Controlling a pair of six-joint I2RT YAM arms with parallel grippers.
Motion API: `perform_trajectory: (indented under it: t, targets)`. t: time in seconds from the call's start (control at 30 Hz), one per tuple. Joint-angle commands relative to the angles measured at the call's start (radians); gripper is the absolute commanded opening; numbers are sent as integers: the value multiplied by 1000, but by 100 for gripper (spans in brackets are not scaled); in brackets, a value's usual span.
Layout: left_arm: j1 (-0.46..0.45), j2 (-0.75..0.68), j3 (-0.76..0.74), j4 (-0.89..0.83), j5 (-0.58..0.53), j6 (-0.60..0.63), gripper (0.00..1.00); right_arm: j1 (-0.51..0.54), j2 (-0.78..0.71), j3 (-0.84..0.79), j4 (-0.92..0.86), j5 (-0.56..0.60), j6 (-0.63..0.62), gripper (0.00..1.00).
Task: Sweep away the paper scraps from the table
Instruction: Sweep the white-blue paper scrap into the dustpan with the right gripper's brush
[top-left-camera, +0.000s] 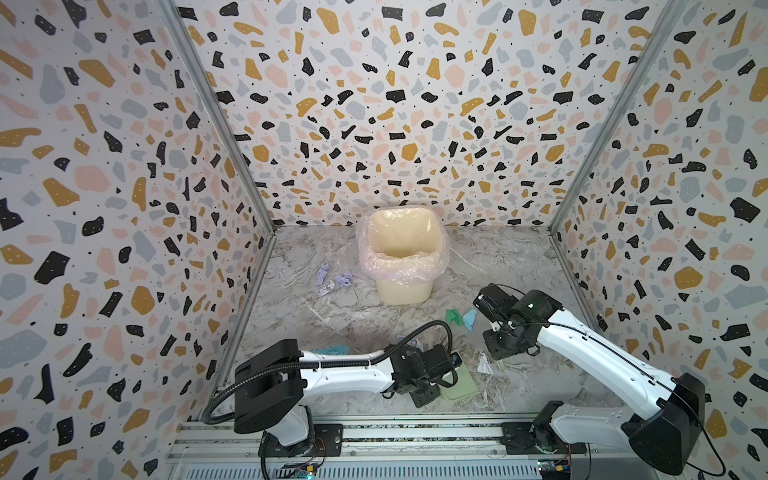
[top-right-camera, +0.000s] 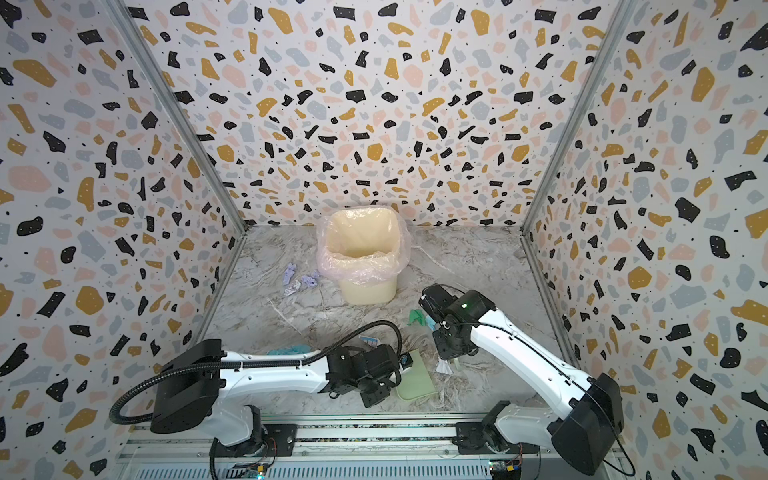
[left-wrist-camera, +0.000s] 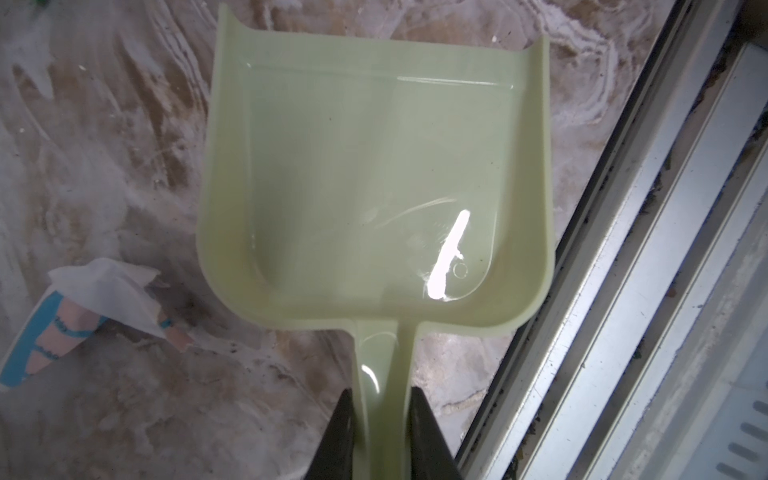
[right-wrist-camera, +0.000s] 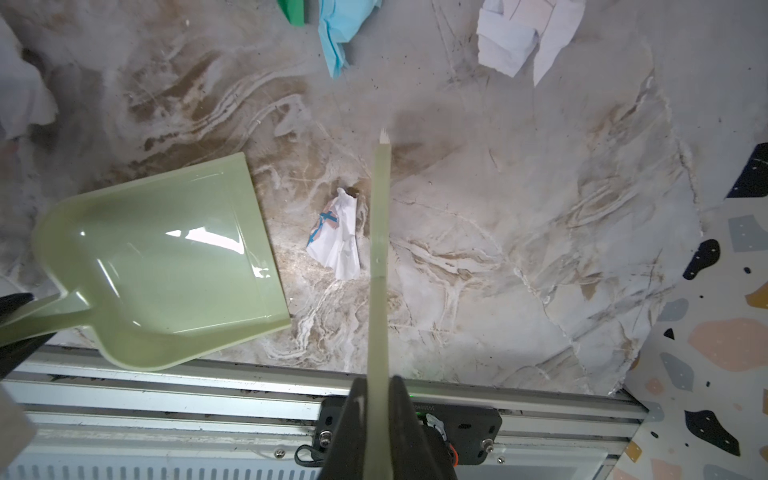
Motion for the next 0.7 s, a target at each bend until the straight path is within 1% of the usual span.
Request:
perform_trajectory:
  t: [0.0,0.47,0.53,0.67]
  targets:
    - [-6,17,29,1,4,14,0,-1,-6,-2,4,-56,-34,0]
    - [15,36,70,-71,46,70,0,9,-29,17,4,-153,-51,0]
    - [20,49,72,-82,56,80,0,9,-30,26,-6,-137,-48,0]
    - [29,57,75,-85,75,92,0,7,-27,39,-45,-63,-27,0]
